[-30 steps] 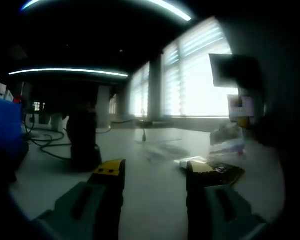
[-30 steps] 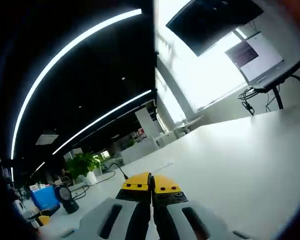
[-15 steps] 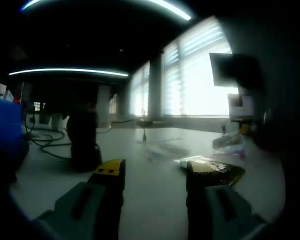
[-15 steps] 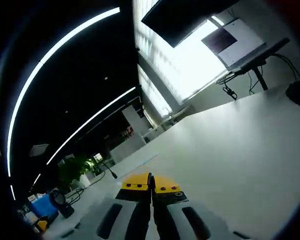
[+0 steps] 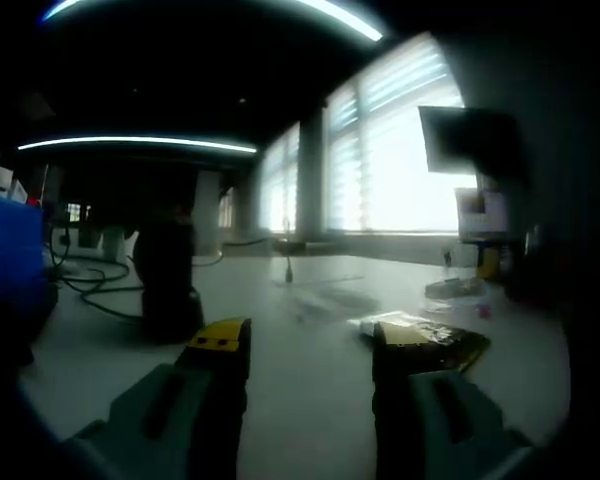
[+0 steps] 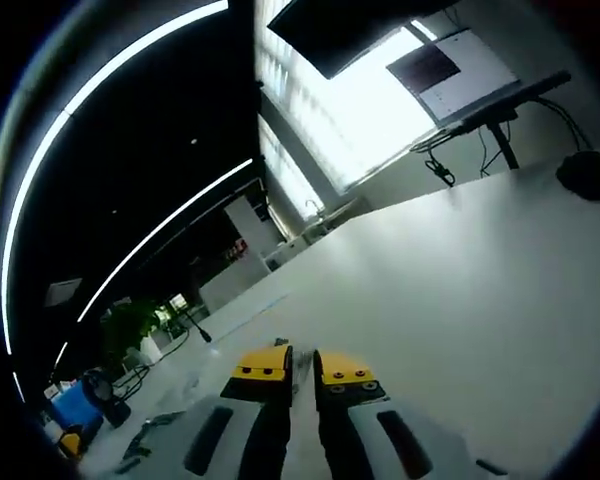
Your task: Clip sheet goods on table flip sheet goods clip sheet goods scan sheet goods put sheet goods back to table
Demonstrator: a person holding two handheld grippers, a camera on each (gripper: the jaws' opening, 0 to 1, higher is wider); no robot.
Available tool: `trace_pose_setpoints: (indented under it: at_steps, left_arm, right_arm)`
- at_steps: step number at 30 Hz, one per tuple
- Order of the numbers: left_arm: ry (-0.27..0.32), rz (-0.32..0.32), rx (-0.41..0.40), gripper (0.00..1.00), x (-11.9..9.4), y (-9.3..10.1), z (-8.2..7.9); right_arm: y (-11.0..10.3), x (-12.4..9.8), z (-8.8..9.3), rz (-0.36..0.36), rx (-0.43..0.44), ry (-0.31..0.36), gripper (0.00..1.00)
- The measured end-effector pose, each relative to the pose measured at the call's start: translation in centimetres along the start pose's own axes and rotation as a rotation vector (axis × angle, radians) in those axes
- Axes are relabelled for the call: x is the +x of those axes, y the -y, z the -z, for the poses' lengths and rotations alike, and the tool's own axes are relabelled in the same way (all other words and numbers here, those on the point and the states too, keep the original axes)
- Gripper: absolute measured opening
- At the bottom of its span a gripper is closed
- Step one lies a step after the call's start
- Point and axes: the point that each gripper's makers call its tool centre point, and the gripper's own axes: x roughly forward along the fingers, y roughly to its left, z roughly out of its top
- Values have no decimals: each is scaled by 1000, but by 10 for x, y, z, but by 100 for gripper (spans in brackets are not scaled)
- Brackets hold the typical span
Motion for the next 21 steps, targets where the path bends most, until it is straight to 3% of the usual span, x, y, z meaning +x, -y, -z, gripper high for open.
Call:
trace_pose_setpoints:
  at_steps: [5,11,14,21]
  left_arm:
    - [-1,-2,0,41,0,0,0]
    - [-1,-2,0,41,0,-1,0]
    - [-1,-1,0,41,0,0,0]
    - [1,-2,-1,41,0,-1,0]
  right_arm:
    - [-6,1,1,-28,-41,3,30]
    - [-10,-1,-2,-44,-18,17,35]
    - [-9,0,-5,-47,-5,30,47]
    - [-18,0,-9,-83,-39,49,57]
